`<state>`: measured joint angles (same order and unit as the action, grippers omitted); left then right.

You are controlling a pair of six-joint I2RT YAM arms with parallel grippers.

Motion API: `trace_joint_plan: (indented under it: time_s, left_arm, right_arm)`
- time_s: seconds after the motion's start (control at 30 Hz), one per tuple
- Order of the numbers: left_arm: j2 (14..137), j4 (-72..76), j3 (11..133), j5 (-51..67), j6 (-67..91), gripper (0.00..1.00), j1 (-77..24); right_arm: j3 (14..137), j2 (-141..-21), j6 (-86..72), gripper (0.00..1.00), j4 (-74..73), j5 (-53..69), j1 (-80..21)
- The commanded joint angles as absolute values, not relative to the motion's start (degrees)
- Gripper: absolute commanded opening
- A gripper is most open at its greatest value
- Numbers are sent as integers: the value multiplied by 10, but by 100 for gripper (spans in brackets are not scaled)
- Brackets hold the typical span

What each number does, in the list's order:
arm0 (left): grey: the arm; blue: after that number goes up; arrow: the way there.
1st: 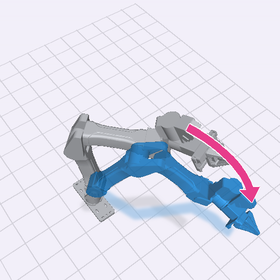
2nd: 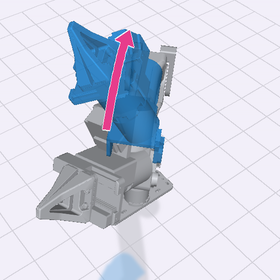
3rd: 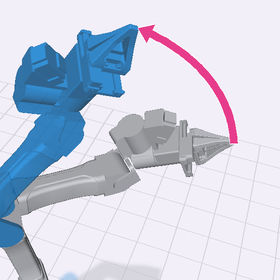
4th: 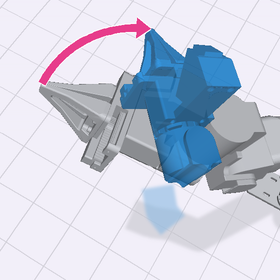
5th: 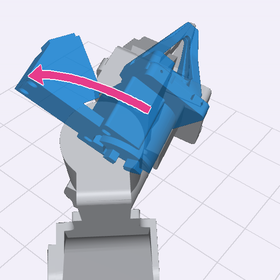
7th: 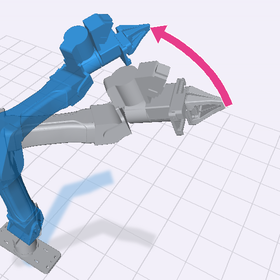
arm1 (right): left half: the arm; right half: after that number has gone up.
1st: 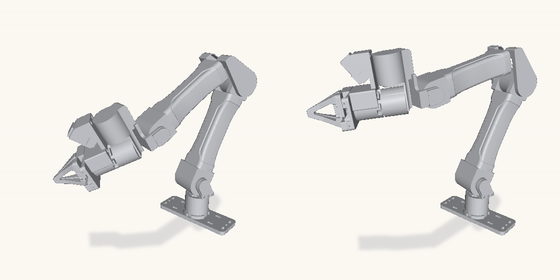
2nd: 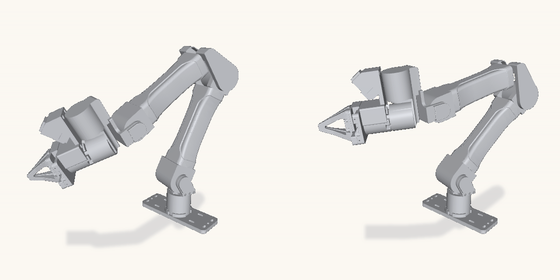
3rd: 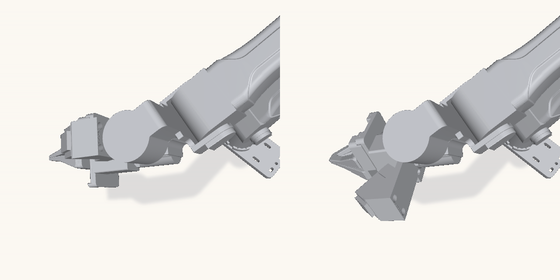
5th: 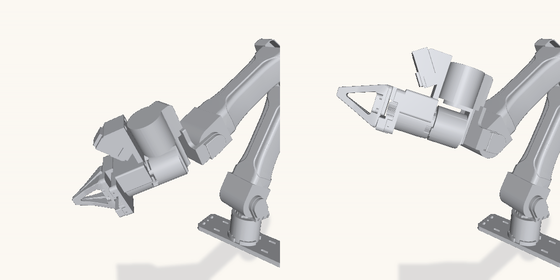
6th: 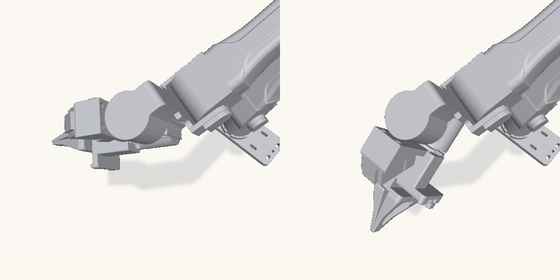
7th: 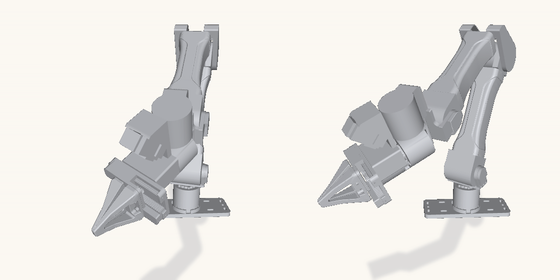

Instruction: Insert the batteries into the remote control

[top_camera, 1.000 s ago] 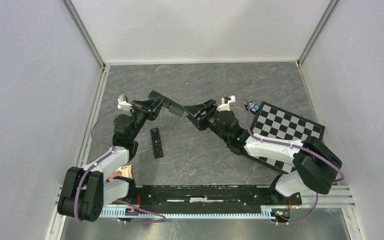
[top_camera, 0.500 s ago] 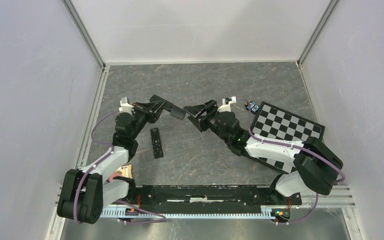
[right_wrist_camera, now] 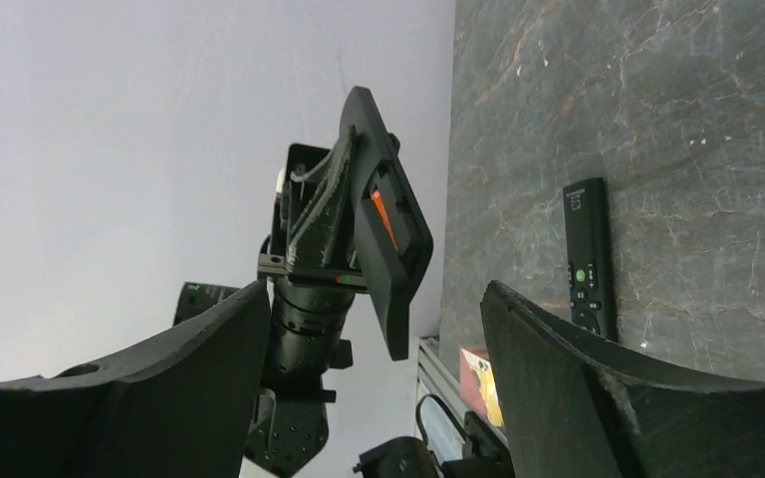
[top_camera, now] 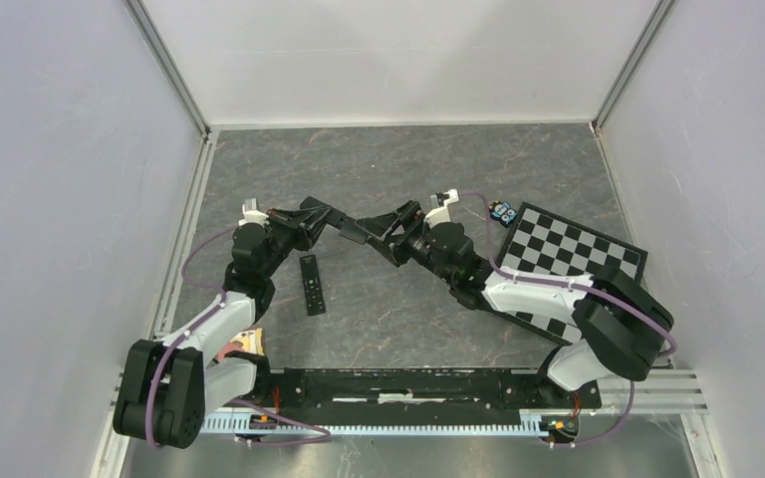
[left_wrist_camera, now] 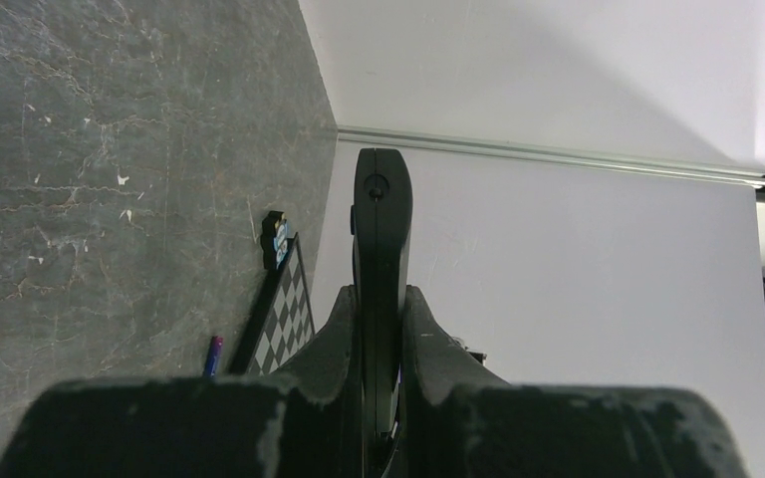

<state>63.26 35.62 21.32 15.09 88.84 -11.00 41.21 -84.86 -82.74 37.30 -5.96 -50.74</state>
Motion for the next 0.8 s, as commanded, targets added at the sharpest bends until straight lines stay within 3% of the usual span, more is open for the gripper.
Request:
trace_joint_plan:
  time_s: [0.0,0.2,0.77]
  left_arm:
    - [614,359,239,154,894,2,-112]
    - [611,368,242,162,885,2,-112]
    - [611,457,222,206,878,2,-113]
  right_arm:
    - [412,-865,-801,82,423,-11,-504]
    - [426,-879,-807,73,419,19,-499]
    - [403,-885,-911,29,469,4,-485]
